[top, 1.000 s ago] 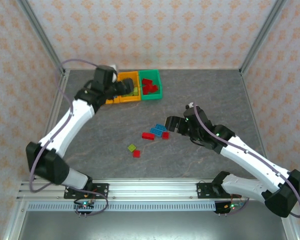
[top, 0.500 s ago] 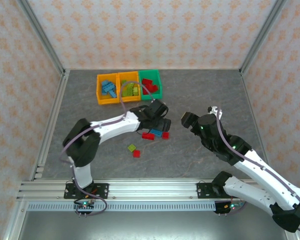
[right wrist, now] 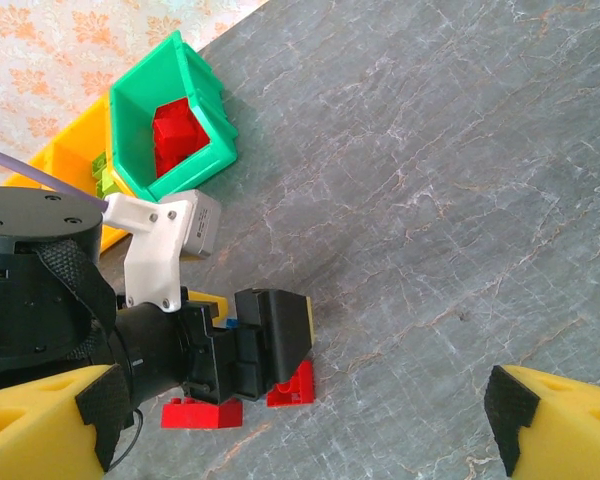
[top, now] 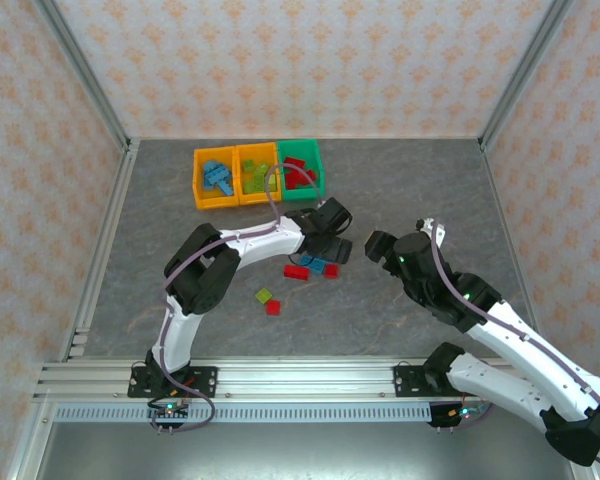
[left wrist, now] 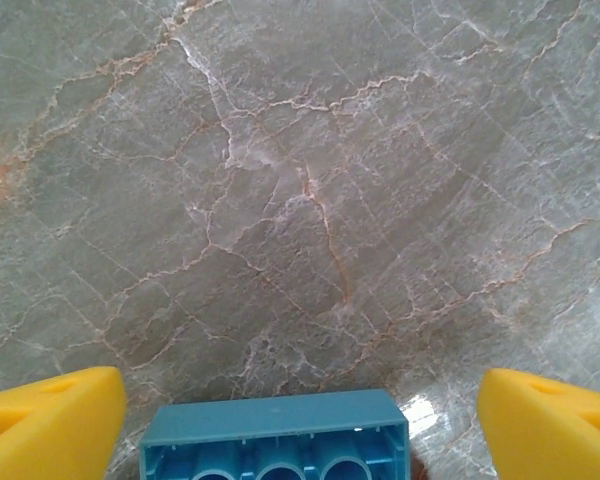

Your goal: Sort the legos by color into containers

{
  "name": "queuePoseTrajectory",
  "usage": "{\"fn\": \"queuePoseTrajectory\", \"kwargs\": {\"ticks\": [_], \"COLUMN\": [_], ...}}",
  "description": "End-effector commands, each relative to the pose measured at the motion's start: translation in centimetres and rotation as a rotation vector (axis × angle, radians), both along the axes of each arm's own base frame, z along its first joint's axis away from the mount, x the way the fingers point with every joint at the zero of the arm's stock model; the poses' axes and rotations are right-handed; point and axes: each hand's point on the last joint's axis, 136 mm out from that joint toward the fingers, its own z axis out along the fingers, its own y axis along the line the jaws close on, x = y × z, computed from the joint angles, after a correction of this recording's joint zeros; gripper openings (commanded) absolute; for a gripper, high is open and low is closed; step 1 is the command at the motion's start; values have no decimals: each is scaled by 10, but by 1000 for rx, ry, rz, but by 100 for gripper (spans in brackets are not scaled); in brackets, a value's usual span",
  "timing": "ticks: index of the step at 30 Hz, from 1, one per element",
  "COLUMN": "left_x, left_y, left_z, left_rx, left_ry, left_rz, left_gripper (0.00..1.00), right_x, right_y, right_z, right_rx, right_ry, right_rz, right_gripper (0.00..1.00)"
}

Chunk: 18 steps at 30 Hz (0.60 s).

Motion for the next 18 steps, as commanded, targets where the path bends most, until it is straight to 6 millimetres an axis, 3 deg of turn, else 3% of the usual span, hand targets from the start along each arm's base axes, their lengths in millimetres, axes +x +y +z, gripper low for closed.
{"fn": "queuePoseTrajectory", "kwargs": {"ticks": [1,6,14,18], "left_x": [-6,-10,-8,-5], "left_y": [17,18,23,21], "left_z": [-18,-29,-27,-4], "left_rx": [69,79,108,67], "left_ry": [35,62,56,10], "left_rz": [-3,-1,2,-2], "left_gripper": [86,71,68,61], "right_x": [-1,-2,-3,-3], "right_y": [-8,-8,-3,2], "right_z": [-2,-4,-4,-4], "right_rx": [-19,-20,-9,-2], "right_ry": [-7,3,7,8], "right_rz": [-26,-24,-1,29], "right_gripper": [94,94,94,94]}}
